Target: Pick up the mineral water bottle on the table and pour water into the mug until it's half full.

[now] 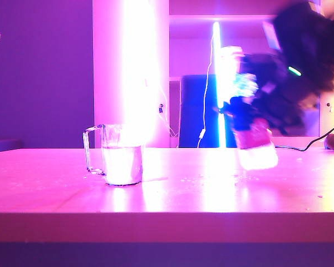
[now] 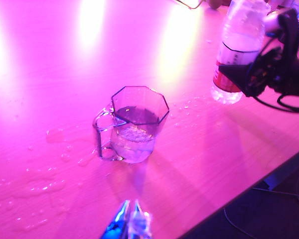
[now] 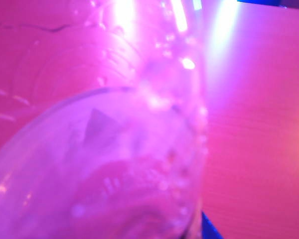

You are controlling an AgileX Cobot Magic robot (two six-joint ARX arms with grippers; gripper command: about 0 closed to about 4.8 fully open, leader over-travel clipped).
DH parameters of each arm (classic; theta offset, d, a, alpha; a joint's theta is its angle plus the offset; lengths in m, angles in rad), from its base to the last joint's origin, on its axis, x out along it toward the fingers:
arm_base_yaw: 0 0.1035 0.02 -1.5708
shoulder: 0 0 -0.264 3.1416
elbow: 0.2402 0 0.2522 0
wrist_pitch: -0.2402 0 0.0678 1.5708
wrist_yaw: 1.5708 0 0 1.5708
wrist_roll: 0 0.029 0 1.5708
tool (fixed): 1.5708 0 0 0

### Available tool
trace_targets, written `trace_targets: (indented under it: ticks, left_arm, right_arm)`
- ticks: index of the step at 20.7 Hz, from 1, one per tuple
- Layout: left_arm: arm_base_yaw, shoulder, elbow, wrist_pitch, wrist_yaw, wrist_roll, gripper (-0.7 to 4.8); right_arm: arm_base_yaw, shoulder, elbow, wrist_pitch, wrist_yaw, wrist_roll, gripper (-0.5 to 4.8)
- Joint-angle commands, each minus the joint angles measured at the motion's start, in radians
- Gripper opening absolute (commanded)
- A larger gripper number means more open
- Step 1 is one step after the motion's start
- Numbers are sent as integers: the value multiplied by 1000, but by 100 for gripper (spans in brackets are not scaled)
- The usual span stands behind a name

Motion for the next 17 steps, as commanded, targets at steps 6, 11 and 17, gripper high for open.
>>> trace_targets:
  ticks: [6,11,17]
  left_arm:
    - [0,0,6,7,0,1,-4]
    - [0,0,6,1,0,1,-4]
    - [0,0,6,8,-1,1,-4]
  right_arm:
    - [-45,94,-84,251,-139,86,355]
    - [-45,108,-84,216,-150,86,479]
    - [-26,37,-85,49,-175,124,479]
